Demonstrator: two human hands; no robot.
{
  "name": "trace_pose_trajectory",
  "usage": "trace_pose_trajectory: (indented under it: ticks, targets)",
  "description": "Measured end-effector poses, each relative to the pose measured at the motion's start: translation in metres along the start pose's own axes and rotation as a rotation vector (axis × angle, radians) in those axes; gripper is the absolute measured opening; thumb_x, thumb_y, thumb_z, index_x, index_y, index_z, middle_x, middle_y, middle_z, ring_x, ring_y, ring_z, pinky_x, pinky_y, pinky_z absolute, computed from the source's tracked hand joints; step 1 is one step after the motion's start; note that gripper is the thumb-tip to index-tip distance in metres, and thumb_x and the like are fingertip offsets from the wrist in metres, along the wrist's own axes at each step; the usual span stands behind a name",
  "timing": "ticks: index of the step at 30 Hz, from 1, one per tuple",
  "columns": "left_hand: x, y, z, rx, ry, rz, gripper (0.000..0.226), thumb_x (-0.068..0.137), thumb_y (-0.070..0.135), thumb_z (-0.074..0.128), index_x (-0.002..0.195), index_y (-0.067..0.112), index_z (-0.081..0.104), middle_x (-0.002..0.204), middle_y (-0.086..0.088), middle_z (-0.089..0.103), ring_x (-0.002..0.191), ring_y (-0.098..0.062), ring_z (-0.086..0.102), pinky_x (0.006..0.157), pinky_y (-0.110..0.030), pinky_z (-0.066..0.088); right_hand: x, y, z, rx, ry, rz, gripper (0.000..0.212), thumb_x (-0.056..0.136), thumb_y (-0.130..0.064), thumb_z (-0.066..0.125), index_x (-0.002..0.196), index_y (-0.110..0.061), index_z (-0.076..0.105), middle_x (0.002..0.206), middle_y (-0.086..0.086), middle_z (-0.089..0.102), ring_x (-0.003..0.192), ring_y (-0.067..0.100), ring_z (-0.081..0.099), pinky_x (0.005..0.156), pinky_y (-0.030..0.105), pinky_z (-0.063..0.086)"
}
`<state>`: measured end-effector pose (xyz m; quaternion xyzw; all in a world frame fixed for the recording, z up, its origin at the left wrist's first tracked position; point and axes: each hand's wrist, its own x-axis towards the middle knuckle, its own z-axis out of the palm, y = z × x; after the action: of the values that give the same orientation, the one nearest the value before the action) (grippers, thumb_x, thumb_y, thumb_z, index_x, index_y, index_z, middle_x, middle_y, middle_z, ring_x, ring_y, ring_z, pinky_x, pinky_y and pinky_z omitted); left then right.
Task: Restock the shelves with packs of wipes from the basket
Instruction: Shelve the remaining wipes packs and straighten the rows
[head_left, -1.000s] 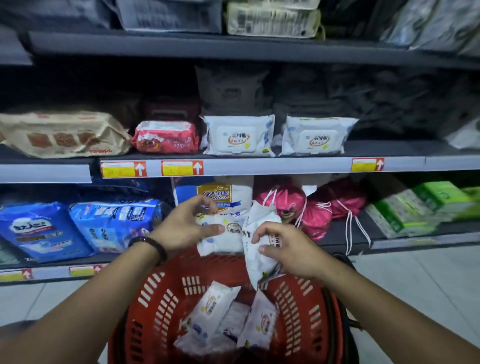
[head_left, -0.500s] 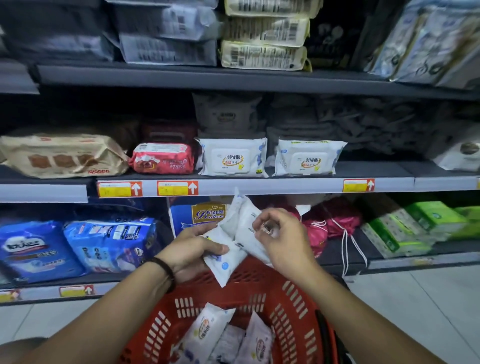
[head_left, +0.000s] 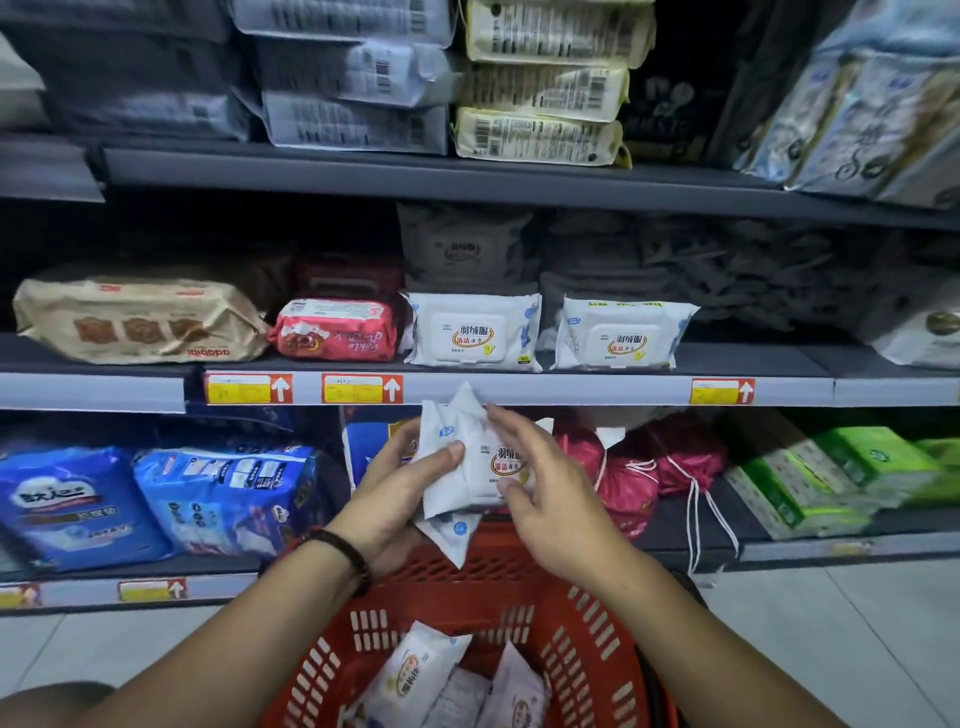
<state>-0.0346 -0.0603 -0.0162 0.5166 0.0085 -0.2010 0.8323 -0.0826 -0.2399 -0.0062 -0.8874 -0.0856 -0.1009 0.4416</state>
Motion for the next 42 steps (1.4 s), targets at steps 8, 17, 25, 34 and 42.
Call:
trace_pose_trajectory:
  ticks: [8,17,25,34,42]
  targets:
    - [-0.009,0.006,0.017,-0.016,0.049,0.16,0.036,0.104,0.008,0.059,0.138,0.019,0.056,0.127,-0.017,0.074,0.117,-0.042,0.071,0.098,-0.072,0.052,-0.004,-0.015,0.004,-0.057,0.365,0.214,0.061,0.077,-0.046,0.086,0.13,-0.032,0.06,0.124,-0.004,0.05,0.113,0.006,0.045,0.098,0.021,0.039]
    - [-0.008,0.015,0.103,0.219,0.037,0.336,0.057,0.073,0.056,0.091,0.123,0.047,0.067,0.142,0.001,0.062,0.124,-0.045,0.066,0.097,-0.069,0.054,0.006,-0.003,-0.063,0.195,0.486,0.405,0.074,0.047,-0.063,0.092,0.109,-0.036,0.063,0.092,-0.007,0.078,0.084,0.014,0.077,0.083,0.045,0.062]
    - [0.022,0.02,0.169,0.327,-0.209,0.241,0.046,0.088,0.028,0.074,0.132,0.031,0.064,0.094,-0.011,0.071,0.053,-0.012,0.066,0.049,-0.021,0.053,-0.015,0.036,-0.141,0.357,0.634,0.4,0.058,0.06,-0.025,0.103,0.106,-0.026,0.067,0.084,-0.013,0.079,0.073,0.006,0.076,0.079,0.038,0.062]
    - [0.082,0.0,0.214,0.622,-0.185,0.205,0.046,0.083,0.004,0.086,0.124,0.017,0.07,0.091,-0.01,0.081,0.049,-0.024,0.063,0.05,-0.035,0.058,0.031,0.083,-0.24,-0.14,0.946,0.509,0.079,0.056,-0.059,0.094,0.117,-0.029,0.056,0.111,0.002,0.05,0.109,0.027,0.058,0.094,0.035,0.047]
    - [0.115,-0.019,0.209,0.841,-0.091,0.233,0.036,0.083,0.021,0.086,0.115,0.033,0.073,0.096,0.003,0.083,0.074,-0.032,0.079,0.074,-0.052,0.065,0.108,0.166,-0.241,-0.316,0.955,0.448,0.084,0.059,-0.057,0.096,0.125,-0.028,0.053,0.13,0.006,0.047,0.111,0.029,0.06,0.093,0.037,0.053]
